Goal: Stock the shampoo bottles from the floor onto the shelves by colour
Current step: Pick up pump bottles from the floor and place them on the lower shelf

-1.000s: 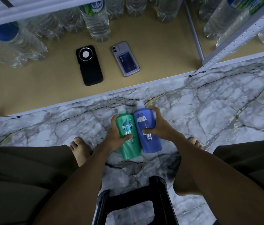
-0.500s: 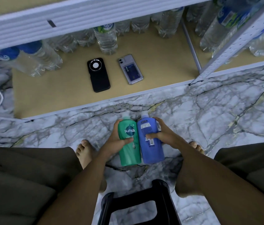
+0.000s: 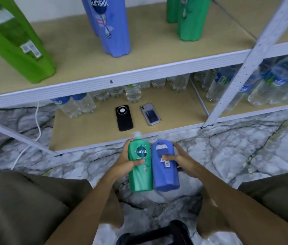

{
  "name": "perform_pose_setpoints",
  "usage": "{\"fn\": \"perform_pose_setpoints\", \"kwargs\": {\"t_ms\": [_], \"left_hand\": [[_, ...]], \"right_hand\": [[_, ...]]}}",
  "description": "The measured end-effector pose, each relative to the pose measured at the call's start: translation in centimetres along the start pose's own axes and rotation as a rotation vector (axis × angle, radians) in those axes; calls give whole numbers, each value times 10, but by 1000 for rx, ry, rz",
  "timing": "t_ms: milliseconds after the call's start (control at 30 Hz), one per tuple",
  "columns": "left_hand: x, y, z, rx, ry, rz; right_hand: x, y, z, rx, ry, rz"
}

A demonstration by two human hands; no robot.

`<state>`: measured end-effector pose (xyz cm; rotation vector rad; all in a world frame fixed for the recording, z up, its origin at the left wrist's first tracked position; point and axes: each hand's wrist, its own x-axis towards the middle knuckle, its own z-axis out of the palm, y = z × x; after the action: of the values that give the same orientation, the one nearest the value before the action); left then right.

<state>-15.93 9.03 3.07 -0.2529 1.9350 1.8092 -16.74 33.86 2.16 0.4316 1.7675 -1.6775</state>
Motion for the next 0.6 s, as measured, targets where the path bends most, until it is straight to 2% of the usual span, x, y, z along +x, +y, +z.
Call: {"fn": "perform_pose_setpoints", "kwargs": {"t_ms": [267,600], "left_hand": [[-50,84,-19,50,2,212],[-93,177,-39,124,155,539]], "right_hand": [[-51,-68,11,-2,-59,-283],[-110,-166,26,-84,-64,-583]]}}
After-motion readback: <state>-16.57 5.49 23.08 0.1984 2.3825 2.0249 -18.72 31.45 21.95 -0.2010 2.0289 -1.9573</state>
